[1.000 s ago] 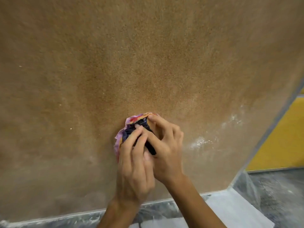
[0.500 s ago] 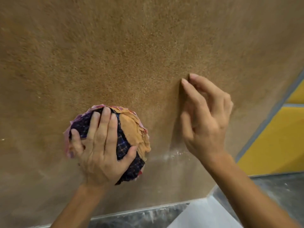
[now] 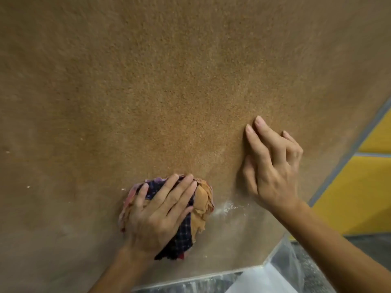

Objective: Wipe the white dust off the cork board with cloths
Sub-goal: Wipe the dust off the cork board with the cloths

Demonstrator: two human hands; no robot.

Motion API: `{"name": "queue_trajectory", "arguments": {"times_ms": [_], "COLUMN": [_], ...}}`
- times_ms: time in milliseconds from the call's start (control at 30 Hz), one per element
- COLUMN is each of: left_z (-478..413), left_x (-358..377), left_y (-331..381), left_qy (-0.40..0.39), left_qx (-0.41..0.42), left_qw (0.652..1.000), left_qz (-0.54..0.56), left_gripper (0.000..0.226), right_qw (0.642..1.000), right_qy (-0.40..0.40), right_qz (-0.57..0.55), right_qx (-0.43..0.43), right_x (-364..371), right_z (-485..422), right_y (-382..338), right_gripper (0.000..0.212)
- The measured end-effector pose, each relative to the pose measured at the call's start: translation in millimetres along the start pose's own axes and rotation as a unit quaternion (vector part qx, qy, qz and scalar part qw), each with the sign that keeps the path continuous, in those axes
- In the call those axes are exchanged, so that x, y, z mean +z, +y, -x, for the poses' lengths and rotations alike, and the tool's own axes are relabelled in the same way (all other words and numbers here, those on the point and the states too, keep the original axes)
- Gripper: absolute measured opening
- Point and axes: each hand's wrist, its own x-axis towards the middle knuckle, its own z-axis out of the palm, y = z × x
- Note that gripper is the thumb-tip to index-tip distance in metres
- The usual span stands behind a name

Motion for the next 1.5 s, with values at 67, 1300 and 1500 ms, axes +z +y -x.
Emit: {"name": "queue_trajectory", "arguments": {"times_ms": [67,1300,1500], "left_z": [-30,2,-117], "left_x": [-4,36,27], "left_y": [11,94,109], "left_qy": [0.046,-0.028,0.04], "left_qx": [-0.086,-0.002,-0.06], "left_qw": [0.995,0.998,0.997], "left_qz": [0.022,-0.058,-0.023], "left_gripper": [0.059,0.061,0.058], "right_qw": [1.0,0.848,0.786], "right_qy": [-0.013,0.155,0.038], "right_qz": [0.003,-0.271,-0.361], "right_qx": [0.01,0.429,0.5], "right_x": [-6,-36,-30], "right_z": [-1,41,76], "right_y": [-4,123,115], "right_gripper": [0.051,0.093,0.053]}}
